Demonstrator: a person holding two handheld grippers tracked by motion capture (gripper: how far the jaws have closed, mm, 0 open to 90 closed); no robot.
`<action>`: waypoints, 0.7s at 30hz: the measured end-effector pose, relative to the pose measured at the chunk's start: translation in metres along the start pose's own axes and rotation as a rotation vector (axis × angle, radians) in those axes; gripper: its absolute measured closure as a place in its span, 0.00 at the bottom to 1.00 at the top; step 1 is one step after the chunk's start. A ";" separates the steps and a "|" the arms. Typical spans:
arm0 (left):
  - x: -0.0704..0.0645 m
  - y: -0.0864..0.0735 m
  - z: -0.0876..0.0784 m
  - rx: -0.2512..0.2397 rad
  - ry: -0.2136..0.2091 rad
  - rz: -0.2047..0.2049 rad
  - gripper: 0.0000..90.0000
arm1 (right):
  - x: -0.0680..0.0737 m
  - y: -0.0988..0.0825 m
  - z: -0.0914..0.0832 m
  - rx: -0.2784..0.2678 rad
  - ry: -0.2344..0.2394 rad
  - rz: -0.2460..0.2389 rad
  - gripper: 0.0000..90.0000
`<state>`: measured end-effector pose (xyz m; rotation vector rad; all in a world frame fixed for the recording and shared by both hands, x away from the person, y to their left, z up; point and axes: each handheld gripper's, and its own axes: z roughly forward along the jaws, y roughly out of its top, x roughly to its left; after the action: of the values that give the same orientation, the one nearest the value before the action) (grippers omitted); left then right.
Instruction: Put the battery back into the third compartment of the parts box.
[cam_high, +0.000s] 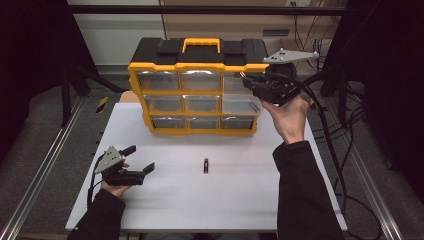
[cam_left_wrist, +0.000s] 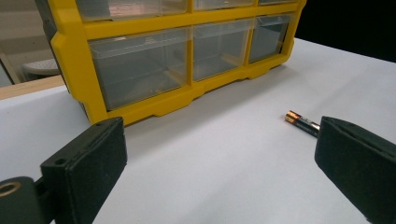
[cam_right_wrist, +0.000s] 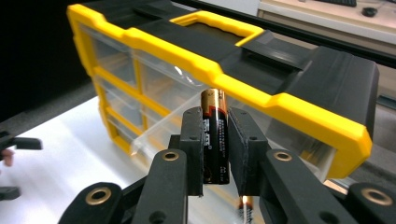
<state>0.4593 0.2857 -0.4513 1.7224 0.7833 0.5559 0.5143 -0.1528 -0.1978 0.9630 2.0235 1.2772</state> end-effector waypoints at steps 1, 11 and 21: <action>0.000 0.000 0.000 0.000 0.001 0.000 0.02 | -0.003 0.000 0.004 0.005 -0.010 0.006 0.85; 0.000 0.000 0.000 0.001 0.000 0.001 0.02 | -0.008 -0.001 0.025 0.086 -0.051 0.019 0.85; 0.000 0.000 0.000 0.002 0.001 0.000 0.02 | -0.008 -0.006 0.033 0.150 -0.062 0.012 0.85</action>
<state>0.4598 0.2859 -0.4518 1.7246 0.7850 0.5562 0.5422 -0.1444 -0.2160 1.0717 2.0915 1.1001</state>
